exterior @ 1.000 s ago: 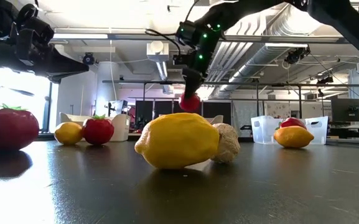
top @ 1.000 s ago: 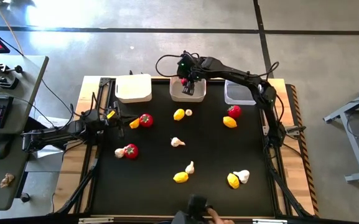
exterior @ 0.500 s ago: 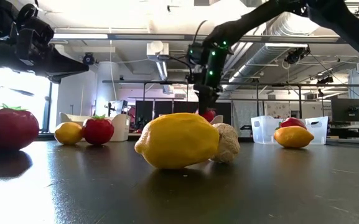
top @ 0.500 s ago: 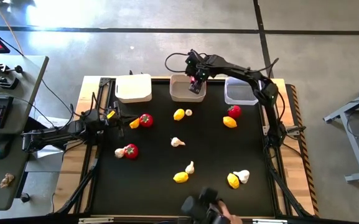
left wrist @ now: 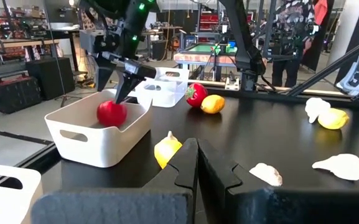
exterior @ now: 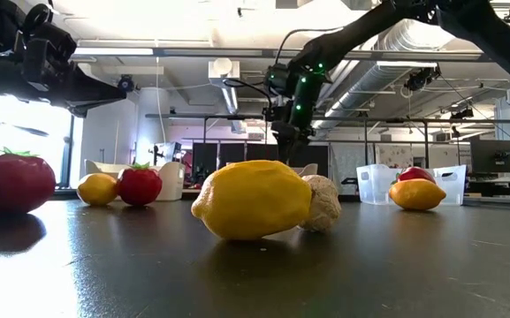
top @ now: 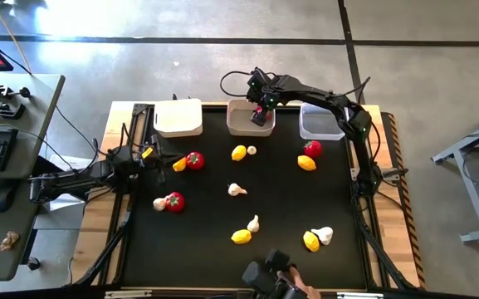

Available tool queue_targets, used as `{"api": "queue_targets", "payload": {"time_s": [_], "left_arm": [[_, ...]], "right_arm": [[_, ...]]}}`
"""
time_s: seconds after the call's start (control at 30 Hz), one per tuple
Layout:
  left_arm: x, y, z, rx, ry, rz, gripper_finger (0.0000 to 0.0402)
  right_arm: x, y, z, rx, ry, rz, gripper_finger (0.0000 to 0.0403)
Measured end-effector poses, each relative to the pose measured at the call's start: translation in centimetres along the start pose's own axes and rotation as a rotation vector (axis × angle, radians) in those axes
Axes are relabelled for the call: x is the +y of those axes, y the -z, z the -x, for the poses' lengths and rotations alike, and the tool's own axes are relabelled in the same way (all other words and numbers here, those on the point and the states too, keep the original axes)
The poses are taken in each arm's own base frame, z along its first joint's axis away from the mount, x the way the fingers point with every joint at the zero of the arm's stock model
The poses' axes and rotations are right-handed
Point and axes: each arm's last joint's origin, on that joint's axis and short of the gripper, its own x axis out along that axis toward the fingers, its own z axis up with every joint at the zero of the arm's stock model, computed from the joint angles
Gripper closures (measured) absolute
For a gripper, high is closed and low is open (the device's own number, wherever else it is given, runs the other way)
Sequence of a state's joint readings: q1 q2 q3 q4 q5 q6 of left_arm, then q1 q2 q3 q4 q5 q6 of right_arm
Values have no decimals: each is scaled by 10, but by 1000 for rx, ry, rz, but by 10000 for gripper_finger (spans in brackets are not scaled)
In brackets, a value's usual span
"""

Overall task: Sort produce into baskets
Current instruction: Put the top right lemon into the transparent bin

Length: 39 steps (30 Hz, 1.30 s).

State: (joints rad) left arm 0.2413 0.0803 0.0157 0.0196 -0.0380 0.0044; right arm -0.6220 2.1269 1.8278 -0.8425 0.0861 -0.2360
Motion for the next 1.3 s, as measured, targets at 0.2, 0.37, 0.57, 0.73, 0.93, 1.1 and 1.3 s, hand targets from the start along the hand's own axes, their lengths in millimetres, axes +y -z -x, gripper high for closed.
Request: {"api": "queue_targets", "payload": {"time_s": [0.2,0.37,0.57,0.73,0.93,1.1,1.3], "left_arm": [[0,0,0,2,0,-5,401],[0,0,0,3,0,-6,401],[0,1,0,11,0,-7,401],[0,2,0,15,-1,-8,401],[0,2,0,16,0,16,401],[-1,2,0,18,34,26,401],[-2,4,-2,41,56,10,402]], "right_arm": [[1,-4,12,39,118,17,114],[22,-12,49,-31,183,114,250],[41,-7,81,-221,100,106,386],[63,23,83,-384,61,102,396],[88,69,98,-583,12,62,400],[111,109,109,-708,-30,34,402],[139,145,114,-757,-103,-7,402]]}}
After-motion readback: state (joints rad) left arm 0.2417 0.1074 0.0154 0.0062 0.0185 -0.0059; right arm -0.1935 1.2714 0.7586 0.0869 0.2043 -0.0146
